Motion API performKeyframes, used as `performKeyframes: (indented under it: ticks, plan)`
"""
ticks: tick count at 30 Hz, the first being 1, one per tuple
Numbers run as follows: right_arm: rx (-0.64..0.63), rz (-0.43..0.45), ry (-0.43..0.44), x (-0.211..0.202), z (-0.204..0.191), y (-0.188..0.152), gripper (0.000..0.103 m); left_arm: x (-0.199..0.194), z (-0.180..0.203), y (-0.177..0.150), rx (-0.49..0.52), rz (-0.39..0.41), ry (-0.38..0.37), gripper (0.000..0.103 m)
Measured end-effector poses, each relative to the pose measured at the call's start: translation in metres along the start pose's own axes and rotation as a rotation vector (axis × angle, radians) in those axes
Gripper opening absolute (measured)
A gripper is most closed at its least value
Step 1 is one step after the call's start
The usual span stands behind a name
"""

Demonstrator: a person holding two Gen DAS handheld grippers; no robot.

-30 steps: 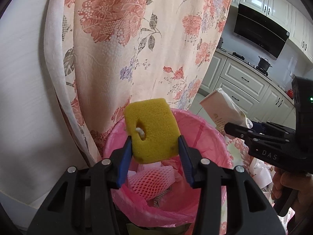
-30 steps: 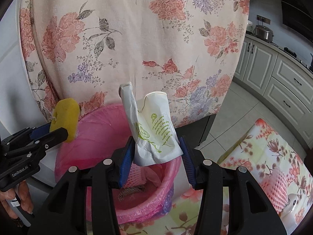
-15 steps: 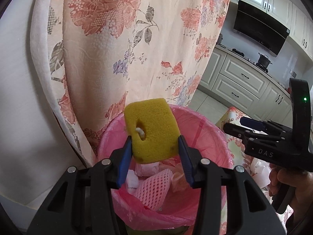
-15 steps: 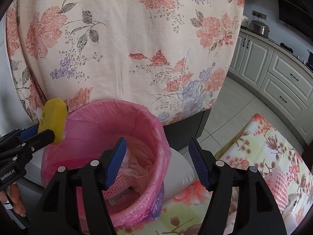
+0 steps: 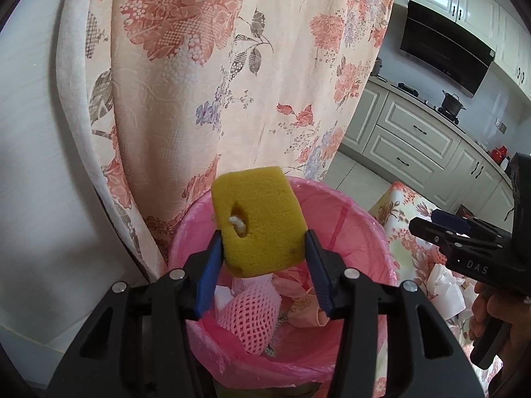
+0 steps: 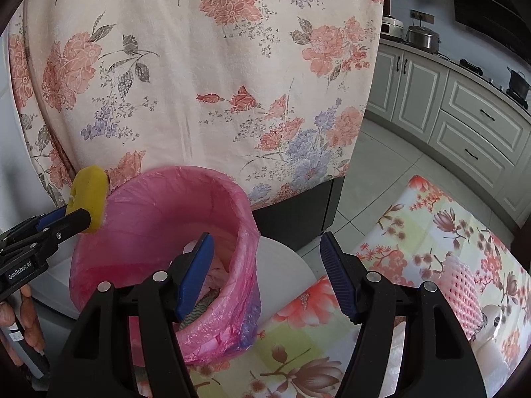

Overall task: Collect trash
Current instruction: 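Carry the yellow sponge and paper packet in both grippers over the pink bin, then open the left gripper dropping the sponge while the right drops the packet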

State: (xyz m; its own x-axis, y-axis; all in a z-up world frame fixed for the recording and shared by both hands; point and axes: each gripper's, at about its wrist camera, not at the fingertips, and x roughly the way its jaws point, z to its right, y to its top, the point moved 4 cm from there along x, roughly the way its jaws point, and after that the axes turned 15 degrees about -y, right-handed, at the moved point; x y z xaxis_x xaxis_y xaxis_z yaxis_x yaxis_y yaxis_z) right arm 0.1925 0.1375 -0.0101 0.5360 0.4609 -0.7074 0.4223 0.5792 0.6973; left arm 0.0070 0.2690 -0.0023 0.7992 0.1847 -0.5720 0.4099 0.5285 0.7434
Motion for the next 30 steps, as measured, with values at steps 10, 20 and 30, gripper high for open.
performKeyframes:
  ticks: [10,20,30]
  plan:
    - [0.044,0.002,-0.019,-0.014,0.02,-0.013,0.067,-0.014,0.001,0.0,-0.004,0.025,0.018,0.06]
    - [0.115,0.019,-0.092,-0.044,0.066,-0.04,0.072,-0.021,0.027,-0.004,0.032,0.028,-0.026,0.06]
    - [0.224,-0.004,-0.203,-0.077,0.135,-0.093,0.076,-0.014,0.075,-0.017,0.086,-0.004,-0.103,0.06]
